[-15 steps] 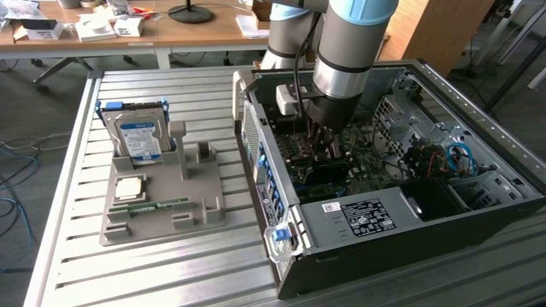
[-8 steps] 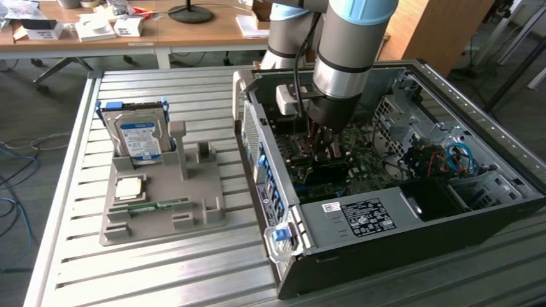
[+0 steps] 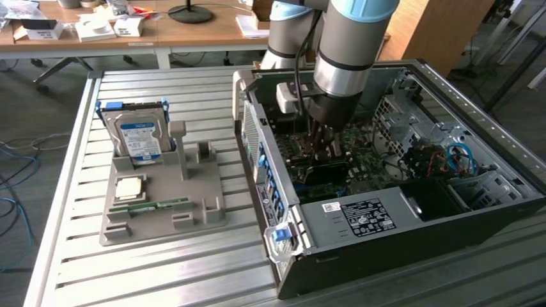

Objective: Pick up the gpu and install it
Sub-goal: 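Press down on the gpu until it lock into place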

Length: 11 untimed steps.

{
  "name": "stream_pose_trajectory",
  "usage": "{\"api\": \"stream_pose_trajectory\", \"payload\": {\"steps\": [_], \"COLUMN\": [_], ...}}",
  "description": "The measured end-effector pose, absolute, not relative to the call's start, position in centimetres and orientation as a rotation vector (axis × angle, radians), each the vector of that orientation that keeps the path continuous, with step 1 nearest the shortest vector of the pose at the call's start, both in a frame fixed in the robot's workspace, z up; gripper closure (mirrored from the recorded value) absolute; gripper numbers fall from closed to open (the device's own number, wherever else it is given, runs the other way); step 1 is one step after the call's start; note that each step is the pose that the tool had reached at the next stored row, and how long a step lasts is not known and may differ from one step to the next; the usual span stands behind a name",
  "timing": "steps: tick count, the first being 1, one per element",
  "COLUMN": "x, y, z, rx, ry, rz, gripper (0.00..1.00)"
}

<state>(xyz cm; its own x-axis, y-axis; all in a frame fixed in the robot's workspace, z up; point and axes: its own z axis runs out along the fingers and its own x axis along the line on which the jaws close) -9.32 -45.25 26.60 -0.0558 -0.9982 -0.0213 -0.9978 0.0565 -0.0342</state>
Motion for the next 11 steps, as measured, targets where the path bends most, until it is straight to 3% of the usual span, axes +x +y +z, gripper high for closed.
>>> {"api": "stream_pose_trajectory", "payload": {"steps": [11], "x": [-9.3], "y": [-45.3], "z": [28.1], "rx": [-2.132], "ry": [2.255], "rz": [-0.016], "gripper": [0.89]}}
